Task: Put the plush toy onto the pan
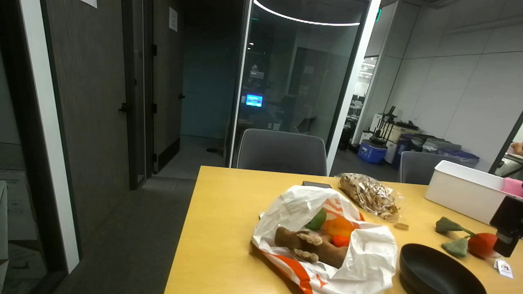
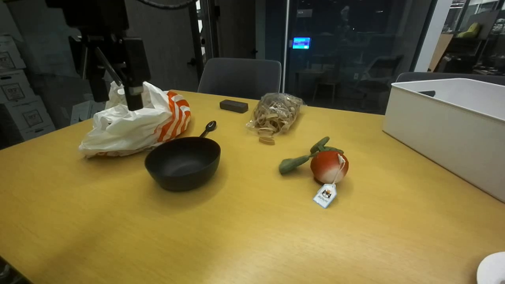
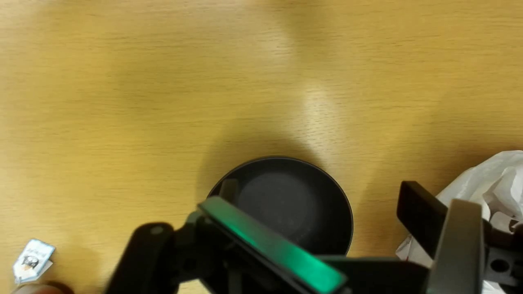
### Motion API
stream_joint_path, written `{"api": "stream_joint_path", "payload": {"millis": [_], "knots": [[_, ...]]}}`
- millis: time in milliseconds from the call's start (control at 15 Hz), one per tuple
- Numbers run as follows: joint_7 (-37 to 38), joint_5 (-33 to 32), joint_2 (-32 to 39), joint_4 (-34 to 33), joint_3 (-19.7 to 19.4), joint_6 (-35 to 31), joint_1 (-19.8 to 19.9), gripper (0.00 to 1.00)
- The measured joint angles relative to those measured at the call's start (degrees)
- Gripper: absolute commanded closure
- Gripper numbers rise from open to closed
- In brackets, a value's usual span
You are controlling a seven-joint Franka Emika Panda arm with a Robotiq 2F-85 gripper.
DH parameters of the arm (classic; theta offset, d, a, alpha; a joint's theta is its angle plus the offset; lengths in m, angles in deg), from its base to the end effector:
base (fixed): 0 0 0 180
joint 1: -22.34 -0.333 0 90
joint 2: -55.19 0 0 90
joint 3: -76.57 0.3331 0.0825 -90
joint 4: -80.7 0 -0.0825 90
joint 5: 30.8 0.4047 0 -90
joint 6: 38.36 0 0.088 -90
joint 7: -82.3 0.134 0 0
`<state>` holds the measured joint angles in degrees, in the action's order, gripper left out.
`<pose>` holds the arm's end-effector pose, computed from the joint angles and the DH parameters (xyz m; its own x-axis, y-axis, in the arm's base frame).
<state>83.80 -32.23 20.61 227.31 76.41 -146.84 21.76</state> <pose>0.3645 0.0002 0.4396 0.9981 -0.0104 -0.0614 -0.0089 -0.9997 0.0232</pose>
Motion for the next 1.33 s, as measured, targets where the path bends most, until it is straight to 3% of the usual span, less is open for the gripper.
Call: {"api": "stream_joint_path", "payload": {"millis": [400, 667, 1333], "knots": [[0.0, -0.2, 0.3, -0.2, 0.2, 0.0, 0.0, 0.0], [0.0, -4.0, 3.5, -3.7, 0.5, 0.0, 0.4, 0.0], [0.3, -13.7, 27.2, -21.9, -1.9, -2.1, 5.7, 0.0]]}}
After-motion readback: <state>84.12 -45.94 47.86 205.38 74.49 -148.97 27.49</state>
